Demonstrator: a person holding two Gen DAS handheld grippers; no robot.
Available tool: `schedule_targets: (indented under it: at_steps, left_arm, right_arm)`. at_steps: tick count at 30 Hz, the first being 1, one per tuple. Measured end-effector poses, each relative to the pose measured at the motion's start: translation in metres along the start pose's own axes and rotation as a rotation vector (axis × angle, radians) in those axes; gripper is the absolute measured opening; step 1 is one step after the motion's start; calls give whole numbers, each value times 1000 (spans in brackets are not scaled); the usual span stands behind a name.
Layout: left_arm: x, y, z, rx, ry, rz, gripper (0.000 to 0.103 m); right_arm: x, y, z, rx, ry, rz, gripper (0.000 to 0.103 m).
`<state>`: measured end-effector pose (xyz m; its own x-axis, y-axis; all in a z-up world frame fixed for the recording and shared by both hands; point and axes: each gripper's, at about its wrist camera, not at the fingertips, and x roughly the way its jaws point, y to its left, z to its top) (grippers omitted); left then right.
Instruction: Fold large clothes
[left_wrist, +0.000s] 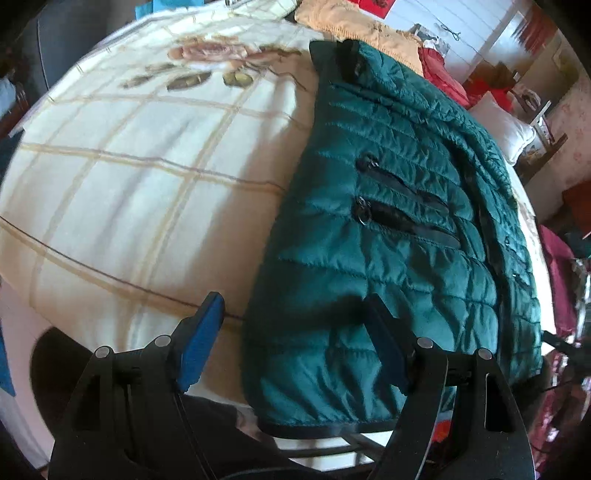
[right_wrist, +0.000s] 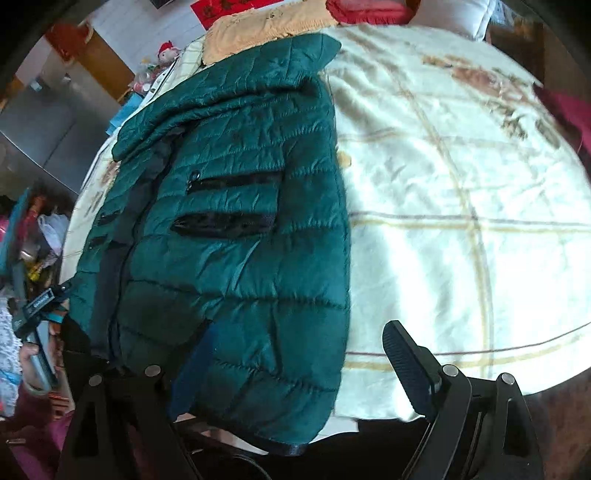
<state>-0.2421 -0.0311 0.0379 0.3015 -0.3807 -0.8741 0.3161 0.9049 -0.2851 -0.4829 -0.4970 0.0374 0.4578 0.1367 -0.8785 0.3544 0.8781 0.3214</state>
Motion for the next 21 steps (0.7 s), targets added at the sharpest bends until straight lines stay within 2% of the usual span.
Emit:
schedule_targets:
  at_steps: [3, 5, 8, 10, 12, 19, 20, 21]
  left_arm:
    - [-5, 2, 3, 6, -23, 29, 77]
    - [-9, 9, 7, -20, -43, 23, 77]
    - [-4, 14, 9, -42, 3, -11, 77]
    - [2, 10, 5, -20, 33, -3, 77]
    - [2, 5, 2, 8, 22, 15, 77]
    - [3, -4, -3, 24, 37, -15, 77]
    - [4, -6, -3, 40, 42, -19, 77]
    - [4, -9, -4, 57, 49, -24, 72]
  right_arm:
    - [7, 3, -4, -11, 22, 26, 88]
    - [10, 8, -7, -27, 33, 45, 88]
    - [15, 12, -8, -37, 52, 79, 88]
    - [18, 13, -7, -36, 60, 93, 89]
    - [19, 15, -7, -41, 59, 105, 90]
    - [23, 24, -5, -64, 53, 162, 91]
    - [24, 25, -6, -69, 49, 174, 90]
    - [25, 28, -6, -81, 51, 188, 83]
